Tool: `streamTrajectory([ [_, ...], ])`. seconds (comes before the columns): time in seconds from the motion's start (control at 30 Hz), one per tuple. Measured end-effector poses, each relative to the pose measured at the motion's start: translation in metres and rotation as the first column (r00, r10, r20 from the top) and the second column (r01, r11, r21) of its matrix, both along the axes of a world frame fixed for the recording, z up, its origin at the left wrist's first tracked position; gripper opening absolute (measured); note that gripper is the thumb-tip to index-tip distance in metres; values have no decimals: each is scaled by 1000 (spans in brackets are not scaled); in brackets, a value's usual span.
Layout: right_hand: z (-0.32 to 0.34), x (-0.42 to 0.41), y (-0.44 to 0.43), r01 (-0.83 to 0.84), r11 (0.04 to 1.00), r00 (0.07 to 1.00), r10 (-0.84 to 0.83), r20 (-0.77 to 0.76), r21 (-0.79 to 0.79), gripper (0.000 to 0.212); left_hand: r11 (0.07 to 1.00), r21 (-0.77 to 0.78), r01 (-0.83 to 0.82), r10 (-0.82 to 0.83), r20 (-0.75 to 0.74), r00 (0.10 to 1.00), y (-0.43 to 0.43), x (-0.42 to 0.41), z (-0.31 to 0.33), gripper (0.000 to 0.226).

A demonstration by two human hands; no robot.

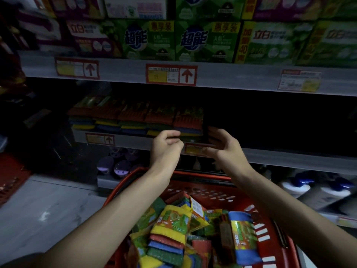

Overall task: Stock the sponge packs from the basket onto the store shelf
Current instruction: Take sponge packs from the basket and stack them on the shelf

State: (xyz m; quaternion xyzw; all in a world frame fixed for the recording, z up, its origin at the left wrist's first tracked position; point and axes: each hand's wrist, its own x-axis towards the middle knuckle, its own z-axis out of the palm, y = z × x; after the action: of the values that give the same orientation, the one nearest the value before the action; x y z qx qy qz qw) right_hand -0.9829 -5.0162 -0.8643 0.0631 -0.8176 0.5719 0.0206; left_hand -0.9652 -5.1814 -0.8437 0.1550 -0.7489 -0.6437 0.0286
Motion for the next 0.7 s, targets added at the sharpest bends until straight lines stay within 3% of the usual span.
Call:
streamTrajectory([
  [0.27, 8, 53, 44, -70, 954, 994, 90, -56, 291, 66, 908, -312, 279, -290, 12, 957, -11, 53, 3, 21],
  [0.47, -8, 92, 72, -241, 820, 970, 210, 119, 520, 66, 622, -640, 451, -411, 224, 884, -26, 97, -22, 38],
  [0.7, -48, 106, 88, -394, 590, 916, 187, 355, 705, 63, 321, -706, 632, -368, 522, 770, -18, 119, -45, 78],
])
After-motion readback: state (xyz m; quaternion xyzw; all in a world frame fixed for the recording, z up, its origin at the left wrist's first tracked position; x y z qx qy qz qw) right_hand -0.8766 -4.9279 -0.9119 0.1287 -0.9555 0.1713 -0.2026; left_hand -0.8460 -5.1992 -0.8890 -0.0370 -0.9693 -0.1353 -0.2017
